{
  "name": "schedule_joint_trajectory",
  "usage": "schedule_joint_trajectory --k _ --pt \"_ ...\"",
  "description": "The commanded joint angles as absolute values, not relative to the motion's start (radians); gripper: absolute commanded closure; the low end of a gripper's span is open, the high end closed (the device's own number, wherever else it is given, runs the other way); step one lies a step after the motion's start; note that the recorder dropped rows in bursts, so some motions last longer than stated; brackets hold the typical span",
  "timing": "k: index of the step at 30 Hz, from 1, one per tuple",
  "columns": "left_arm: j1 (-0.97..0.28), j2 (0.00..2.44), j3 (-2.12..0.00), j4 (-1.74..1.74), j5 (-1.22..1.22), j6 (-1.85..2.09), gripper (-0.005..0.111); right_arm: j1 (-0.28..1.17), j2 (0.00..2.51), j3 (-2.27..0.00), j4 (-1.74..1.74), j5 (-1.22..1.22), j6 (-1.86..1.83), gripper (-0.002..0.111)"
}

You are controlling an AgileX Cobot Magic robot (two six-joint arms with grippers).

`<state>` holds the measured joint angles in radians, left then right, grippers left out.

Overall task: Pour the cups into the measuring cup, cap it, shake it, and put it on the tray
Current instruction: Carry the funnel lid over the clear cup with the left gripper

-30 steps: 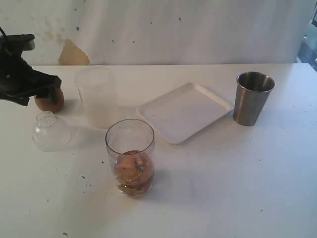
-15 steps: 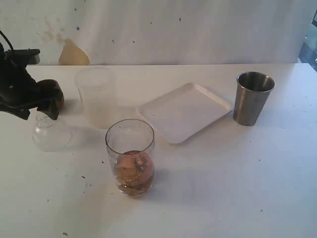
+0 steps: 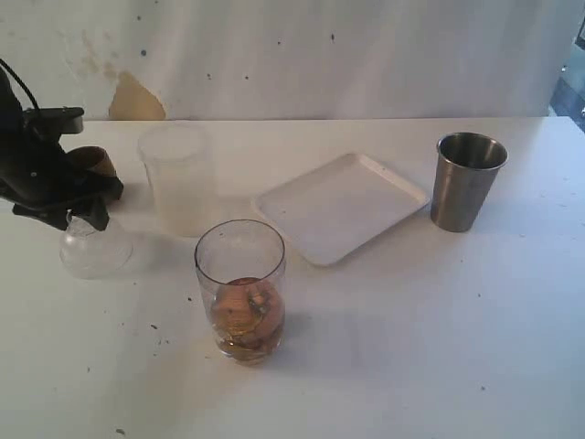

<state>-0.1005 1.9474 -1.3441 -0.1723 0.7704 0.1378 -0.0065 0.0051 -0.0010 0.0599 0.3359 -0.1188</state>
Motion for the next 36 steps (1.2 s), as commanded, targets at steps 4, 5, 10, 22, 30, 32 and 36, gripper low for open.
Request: schedule_joint_trajectory --k 4,5,10,22,30,32,36 --pt "-0.106 1.941 -1.350 -0.170 0.858 0.185 0.106 -0.010 0.000 0.000 0.053 0.336 -0.116 0.108" --pt "-0.106 1.936 -1.350 -0.161 0.870 0.185 0.107 -0.010 0.000 0.000 0.053 0.336 -0.116 0.108" --pt "-0.106 1.839 -1.350 -0.148 0.918 0.154 0.107 -0.010 0.000 0.000 0.053 0.336 -0.116 0.108" --pt "-0.209 1.504 -1.350 -0.148 1.172 0.120 0.107 -0.010 0.000 0.000 0.053 0.336 -0.116 0.108" --pt "-0.531 1.431 -1.367 -0.148 1.198 -0.014 0.107 -0.010 0.000 0.000 0.053 0.336 -0.116 0.108" --pt "-0.576 1.433 -1.388 -0.135 1.198 -0.038 0.107 -0.010 0.000 0.000 0.053 0.336 -0.116 0.108" --pt "-0.651 1.439 -1.476 -0.116 1.200 -0.078 0.107 -0.010 0.000 0.000 0.053 0.336 -0.116 0.108"
